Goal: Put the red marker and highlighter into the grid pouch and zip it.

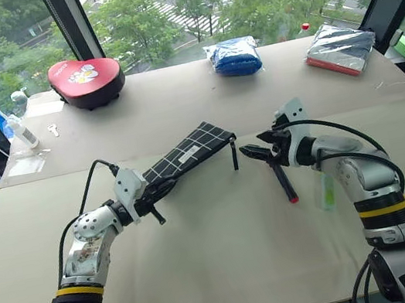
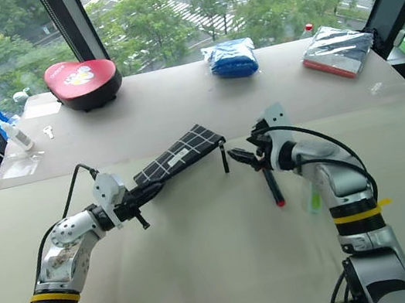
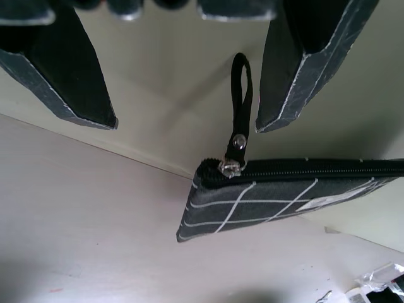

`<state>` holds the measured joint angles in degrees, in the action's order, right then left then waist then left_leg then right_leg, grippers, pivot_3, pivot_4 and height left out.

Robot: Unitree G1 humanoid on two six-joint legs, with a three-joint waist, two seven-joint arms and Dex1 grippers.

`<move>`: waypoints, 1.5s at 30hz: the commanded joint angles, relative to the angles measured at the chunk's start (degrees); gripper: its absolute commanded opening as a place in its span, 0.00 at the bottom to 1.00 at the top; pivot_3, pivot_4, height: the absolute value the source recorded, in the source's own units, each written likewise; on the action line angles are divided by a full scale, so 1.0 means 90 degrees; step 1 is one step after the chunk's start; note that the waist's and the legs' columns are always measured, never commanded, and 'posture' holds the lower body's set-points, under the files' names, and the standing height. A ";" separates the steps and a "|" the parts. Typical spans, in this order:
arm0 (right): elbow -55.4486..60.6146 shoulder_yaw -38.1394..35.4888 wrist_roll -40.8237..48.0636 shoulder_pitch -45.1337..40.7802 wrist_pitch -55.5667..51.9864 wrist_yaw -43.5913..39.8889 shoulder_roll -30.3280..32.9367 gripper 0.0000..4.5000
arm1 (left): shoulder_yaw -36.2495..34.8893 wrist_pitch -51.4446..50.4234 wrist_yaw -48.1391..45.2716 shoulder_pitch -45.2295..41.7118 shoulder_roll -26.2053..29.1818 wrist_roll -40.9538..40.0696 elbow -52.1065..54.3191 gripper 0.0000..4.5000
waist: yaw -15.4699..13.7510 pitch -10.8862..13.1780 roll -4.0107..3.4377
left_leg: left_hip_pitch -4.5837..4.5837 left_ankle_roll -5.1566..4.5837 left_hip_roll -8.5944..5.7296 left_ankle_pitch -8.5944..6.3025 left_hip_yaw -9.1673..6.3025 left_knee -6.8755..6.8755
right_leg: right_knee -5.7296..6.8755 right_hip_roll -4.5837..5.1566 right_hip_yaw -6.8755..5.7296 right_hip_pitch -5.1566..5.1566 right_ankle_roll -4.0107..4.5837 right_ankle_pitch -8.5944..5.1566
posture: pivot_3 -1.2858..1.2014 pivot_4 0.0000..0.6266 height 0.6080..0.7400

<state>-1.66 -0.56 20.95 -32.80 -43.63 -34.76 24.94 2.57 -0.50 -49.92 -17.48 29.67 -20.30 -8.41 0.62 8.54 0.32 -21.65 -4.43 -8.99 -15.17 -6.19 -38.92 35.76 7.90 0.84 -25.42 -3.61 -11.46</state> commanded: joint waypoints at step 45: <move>-0.0146 0.1274 -0.0312 -0.0771 0.0600 -0.0823 -0.1068 0.00 | -0.0218 -0.0380 0.0218 0.0023 -0.0323 0.0120 0.0620 0.00 | 0.0044 0.0000 -0.0001 | -0.0050 0.0010 0.0001 0.0006 0.0002 -0.0012 | 0.0028 -0.0001 0.0002 -0.0068 0.0004 0.0002 | 0.52 0.24 1.00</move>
<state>-6.16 10.54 16.88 -37.61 -38.91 -40.86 16.45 1.24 -3.94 -48.05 -17.14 26.89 -19.13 -5.41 1.02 8.54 0.32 -22.10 -4.34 -8.99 -15.12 -6.18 -39.04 36.02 7.89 0.86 -26.03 -3.57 -11.43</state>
